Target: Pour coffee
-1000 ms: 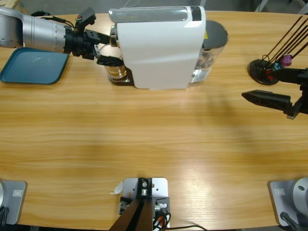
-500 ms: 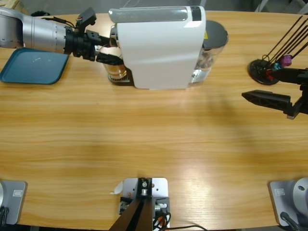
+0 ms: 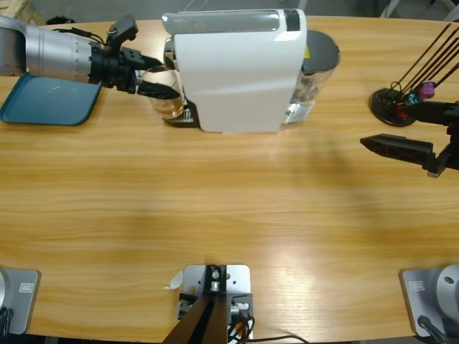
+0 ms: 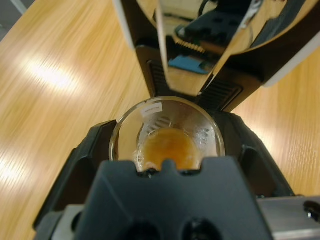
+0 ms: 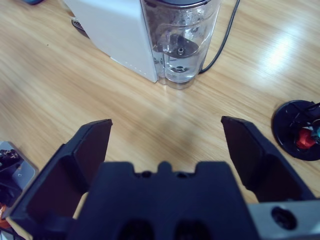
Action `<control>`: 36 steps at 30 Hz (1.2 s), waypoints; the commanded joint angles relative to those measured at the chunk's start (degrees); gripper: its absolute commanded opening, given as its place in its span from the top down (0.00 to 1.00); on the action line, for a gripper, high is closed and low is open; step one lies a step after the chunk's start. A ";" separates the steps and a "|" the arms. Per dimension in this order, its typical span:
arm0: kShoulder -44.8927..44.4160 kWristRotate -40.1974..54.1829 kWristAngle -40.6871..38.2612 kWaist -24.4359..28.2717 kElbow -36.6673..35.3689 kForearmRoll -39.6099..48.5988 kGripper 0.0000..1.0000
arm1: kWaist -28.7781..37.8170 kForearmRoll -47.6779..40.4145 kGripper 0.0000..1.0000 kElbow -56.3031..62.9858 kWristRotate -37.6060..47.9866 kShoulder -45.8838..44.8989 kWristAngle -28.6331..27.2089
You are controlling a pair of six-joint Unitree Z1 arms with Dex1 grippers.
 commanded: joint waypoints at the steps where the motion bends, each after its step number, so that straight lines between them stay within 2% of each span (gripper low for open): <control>1: -6.07 0.03 2.87 3.36 3.73 1.94 1.00 | 0.10 -0.72 0.00 2.31 0.70 0.69 0.03; 8: -13.20 -4.17 10.58 11.01 9.27 1.24 1.00 | 0.10 -0.63 0.00 2.39 0.71 0.39 0.02; 19: -19.27 -12.03 28.51 19.27 16.57 0.26 1.00 | 0.19 -0.63 0.00 2.39 0.70 0.56 -0.04; 26: -15.61 -18.28 28.92 24.72 19.50 -9.04 1.00 | 0.19 -0.72 0.00 2.22 0.75 1.58 0.00; 31: -11.39 -20.92 28.83 25.76 21.59 -17.50 1.00 | 0.19 -0.72 0.00 2.15 0.75 2.04 0.03; 36: -9.48 -20.76 28.88 26.57 22.31 -20.61 1.00 | 0.19 -0.72 0.00 2.13 0.75 2.32 0.03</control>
